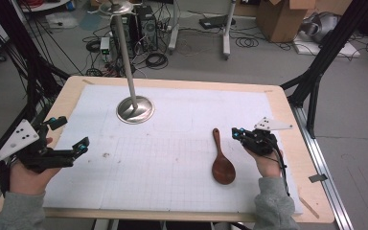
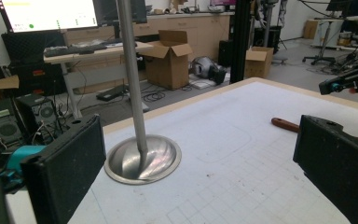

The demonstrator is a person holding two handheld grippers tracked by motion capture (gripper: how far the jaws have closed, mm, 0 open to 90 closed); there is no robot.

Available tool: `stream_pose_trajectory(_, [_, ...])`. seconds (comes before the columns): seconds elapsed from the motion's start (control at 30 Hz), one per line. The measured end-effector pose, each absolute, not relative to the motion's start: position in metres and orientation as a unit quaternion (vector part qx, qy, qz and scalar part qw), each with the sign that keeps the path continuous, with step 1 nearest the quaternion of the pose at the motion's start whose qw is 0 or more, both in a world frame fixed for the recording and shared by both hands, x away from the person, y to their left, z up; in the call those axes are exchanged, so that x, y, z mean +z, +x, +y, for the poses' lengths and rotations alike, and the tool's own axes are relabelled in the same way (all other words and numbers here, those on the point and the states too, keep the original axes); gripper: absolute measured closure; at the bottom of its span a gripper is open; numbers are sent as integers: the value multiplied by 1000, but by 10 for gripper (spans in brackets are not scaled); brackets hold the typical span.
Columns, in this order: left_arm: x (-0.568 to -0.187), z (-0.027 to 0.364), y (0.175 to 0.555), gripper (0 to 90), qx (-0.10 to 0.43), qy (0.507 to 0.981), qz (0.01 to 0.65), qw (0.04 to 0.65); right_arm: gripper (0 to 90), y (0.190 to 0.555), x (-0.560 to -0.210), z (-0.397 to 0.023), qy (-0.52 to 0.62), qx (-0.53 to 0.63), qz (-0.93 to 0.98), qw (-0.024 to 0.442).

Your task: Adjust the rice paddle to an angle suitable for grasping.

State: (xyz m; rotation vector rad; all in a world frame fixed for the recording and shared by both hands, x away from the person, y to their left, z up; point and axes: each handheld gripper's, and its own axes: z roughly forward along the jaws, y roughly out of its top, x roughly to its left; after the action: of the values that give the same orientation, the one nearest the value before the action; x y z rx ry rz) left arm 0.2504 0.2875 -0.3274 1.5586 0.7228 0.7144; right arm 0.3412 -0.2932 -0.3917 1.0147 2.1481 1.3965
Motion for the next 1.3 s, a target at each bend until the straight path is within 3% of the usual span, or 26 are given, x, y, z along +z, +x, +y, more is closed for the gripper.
stream_pose_trajectory(1.3, [-335,292,243,33,308,679,320,585,895,374,-435,-270,371,428,806,172])
